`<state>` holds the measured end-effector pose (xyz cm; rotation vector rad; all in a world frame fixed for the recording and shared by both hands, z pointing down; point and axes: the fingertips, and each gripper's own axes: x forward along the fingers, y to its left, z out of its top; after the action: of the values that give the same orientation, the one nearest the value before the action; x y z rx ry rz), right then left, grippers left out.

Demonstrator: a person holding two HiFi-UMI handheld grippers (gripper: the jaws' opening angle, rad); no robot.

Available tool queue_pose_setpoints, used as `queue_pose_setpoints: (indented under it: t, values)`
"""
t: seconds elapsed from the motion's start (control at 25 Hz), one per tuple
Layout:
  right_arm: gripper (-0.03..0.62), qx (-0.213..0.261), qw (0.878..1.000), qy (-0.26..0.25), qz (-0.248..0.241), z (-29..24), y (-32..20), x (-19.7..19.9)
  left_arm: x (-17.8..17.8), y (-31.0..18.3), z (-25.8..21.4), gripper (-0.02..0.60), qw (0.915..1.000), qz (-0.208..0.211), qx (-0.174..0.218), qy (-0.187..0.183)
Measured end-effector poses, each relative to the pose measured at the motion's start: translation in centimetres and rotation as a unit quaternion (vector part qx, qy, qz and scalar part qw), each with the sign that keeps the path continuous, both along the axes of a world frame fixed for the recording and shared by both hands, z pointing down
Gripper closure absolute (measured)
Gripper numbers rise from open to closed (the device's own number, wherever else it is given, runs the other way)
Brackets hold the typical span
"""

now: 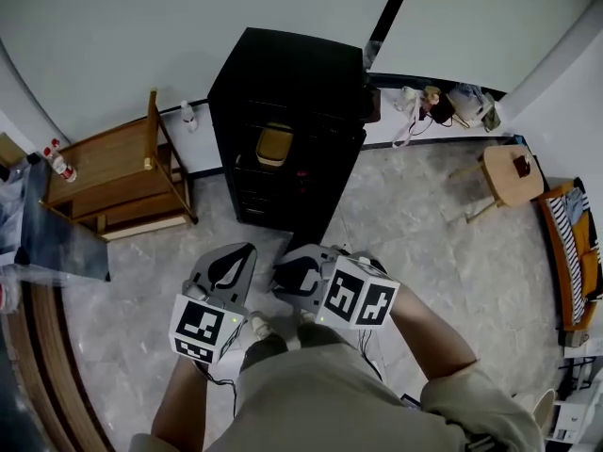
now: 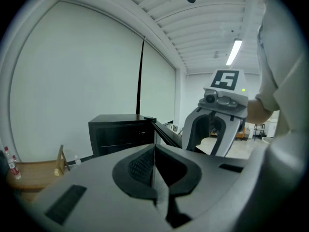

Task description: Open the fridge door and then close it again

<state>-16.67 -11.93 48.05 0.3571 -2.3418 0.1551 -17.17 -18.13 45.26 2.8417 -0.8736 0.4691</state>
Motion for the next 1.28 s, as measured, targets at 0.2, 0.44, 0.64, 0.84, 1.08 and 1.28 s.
queue_pose_setpoints:
  t: [0.2,0.44,0.64,0.84,1.08,1.28]
  values:
    - [0.476,-0.013,1.0,-0.006,0.013,-0.2,1.7,2.0,2.2,0.6,-0.1,0.574,0.9998,0.015,-0.007,0.006]
    - [0.485,-0.021,0.999,-0.012,0.038,-0.4,3.9,5.3,5.1,1.1,-0.5,0.574,0.9991,0.042,-0.004,0.005]
    - [0.487,-0.018,0.997,-0.01,0.075,-0.1,5.3,8.1,8.5,2.1,0.0,0.574,0.9969,0.078,-0.013,0.0]
    - [0.487,0.01,0.991,-0.032,0.133,-0.4,5.3,12.0,12.6,3.7,0.2,0.574,0.9929,0.117,-0.019,-0.002]
    - [0.486,0.011,0.979,-0.074,0.188,-1.1,5.8,15.4,17.4,5.2,0.3,0.574,0.9866,0.162,-0.022,-0.006]
    - [0.485,0.019,0.975,-0.087,0.204,-1.1,6.3,16.5,20.1,6.0,0.3,0.574,0.9838,0.178,-0.024,-0.006]
